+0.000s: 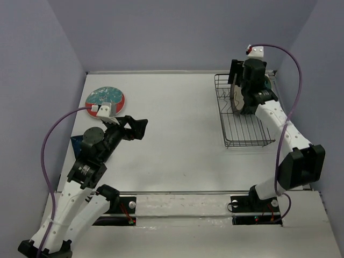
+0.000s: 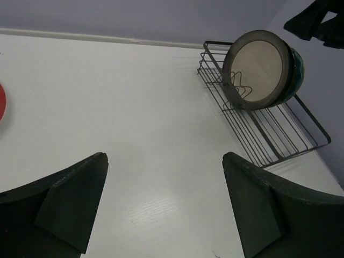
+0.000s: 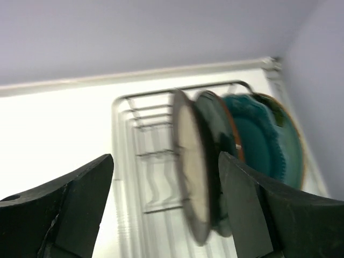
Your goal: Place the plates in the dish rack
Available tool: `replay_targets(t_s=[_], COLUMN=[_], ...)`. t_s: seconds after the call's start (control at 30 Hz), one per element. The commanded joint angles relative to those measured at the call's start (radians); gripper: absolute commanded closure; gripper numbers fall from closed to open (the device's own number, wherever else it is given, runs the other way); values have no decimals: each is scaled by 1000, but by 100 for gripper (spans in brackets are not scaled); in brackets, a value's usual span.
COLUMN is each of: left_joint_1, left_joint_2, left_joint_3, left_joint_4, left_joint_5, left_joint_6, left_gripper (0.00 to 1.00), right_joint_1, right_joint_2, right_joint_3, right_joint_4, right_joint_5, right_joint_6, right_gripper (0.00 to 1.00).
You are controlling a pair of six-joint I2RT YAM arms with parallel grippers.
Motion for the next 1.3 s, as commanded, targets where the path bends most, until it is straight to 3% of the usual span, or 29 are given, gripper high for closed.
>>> replay_targets(t_s=[0.0,0.23,0.43,0.6,0.8,0.87,1.1,1.17,1.27], left_joint_1=[33,93,99,101,151,216,708,792,860], left_joint_2=[-5,-47,-93,-76,-4,11,163,192,275], left_joint_3=[3,21,49,31,5,-23,-95,-94,-72], left_joint_4=[33,18,4,-94,-214,-229,-206,-192,-192], left_joint_5=[-40,-207,-326,-426,-488,-425,-174,-146,-225], left_joint_6=[-9,-38,-59,-111,-237,-274,-289,-291,-299], left_gripper=[1,1,1,5,19,19,16,16,14], right_joint_1=[100,368,603,677,686,686,686,686,686], right_joint_2=[-98,9,294,440,363,332,232,217,242], right_joint_3=[-34,-156,2,59,-102,-146,-313,-332,-290], right_joint_4=[41,327,413,455,505,515,548,559,556], right_joint_5=[-286,-521,-576,-587,-586,-586,-601,-610,-627], right_joint_6=[241,526,635,675,655,643,602,600,593], right_gripper=[18,34,46,46,45,44,42,42,42])
